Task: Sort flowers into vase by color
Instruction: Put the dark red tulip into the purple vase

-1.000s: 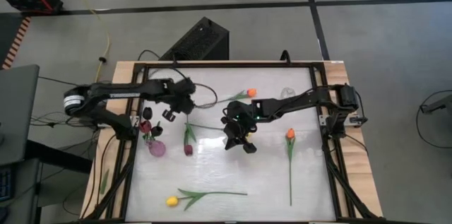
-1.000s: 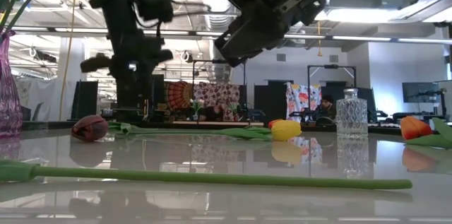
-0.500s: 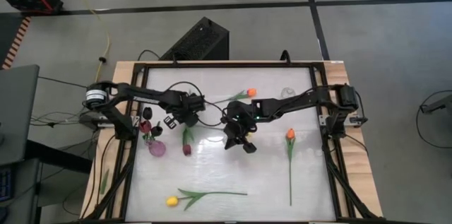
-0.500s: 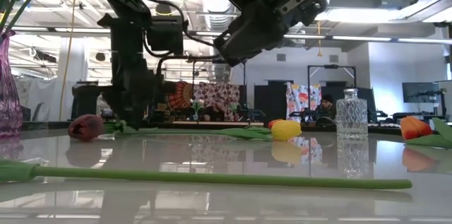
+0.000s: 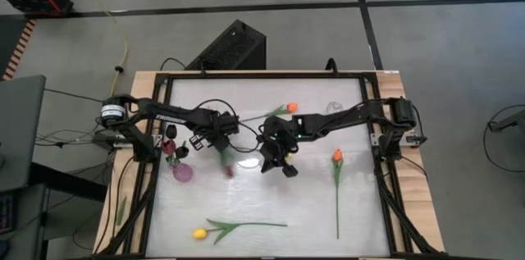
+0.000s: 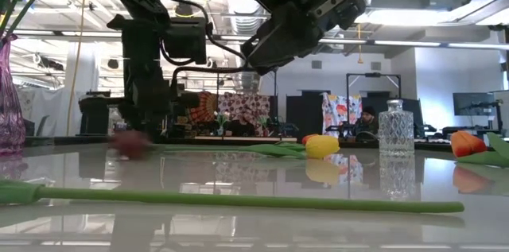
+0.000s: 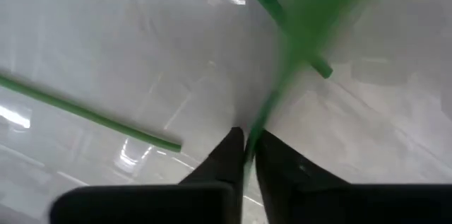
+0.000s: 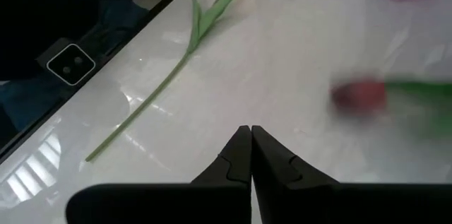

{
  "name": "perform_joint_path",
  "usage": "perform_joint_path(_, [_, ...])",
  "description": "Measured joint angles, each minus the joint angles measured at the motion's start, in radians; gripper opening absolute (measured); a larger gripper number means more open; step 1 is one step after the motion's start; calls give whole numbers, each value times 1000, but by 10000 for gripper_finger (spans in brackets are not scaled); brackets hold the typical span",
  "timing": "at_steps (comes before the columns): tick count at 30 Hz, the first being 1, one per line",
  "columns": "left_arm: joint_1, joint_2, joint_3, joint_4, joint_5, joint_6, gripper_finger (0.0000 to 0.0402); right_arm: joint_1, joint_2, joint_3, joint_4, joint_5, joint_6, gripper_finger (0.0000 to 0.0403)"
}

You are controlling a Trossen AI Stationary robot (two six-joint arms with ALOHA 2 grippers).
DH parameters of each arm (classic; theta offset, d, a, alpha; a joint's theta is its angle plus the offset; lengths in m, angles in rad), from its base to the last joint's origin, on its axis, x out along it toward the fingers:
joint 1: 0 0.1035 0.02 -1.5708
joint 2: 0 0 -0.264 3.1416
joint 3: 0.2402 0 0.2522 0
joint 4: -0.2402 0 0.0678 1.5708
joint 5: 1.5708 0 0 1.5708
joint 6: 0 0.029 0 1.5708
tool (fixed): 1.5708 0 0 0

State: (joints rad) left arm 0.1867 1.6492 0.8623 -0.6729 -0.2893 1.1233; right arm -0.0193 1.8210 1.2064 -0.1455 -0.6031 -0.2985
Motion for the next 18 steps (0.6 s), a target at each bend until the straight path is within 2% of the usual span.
perform_joint_path(4, [-8, -19, -1, 5, -8, -8, 3, 1, 0, 0, -9, 0, 2, 29])
perform_joint_path(8, [-7, -98, -1, 11, -13, -51, 1, 0, 0, 0, -33, 0, 6, 31])
perform_joint_path(18, [27, -540, 0, 104, -53, -141, 0, 0, 0, 0, -29, 0, 10, 28])
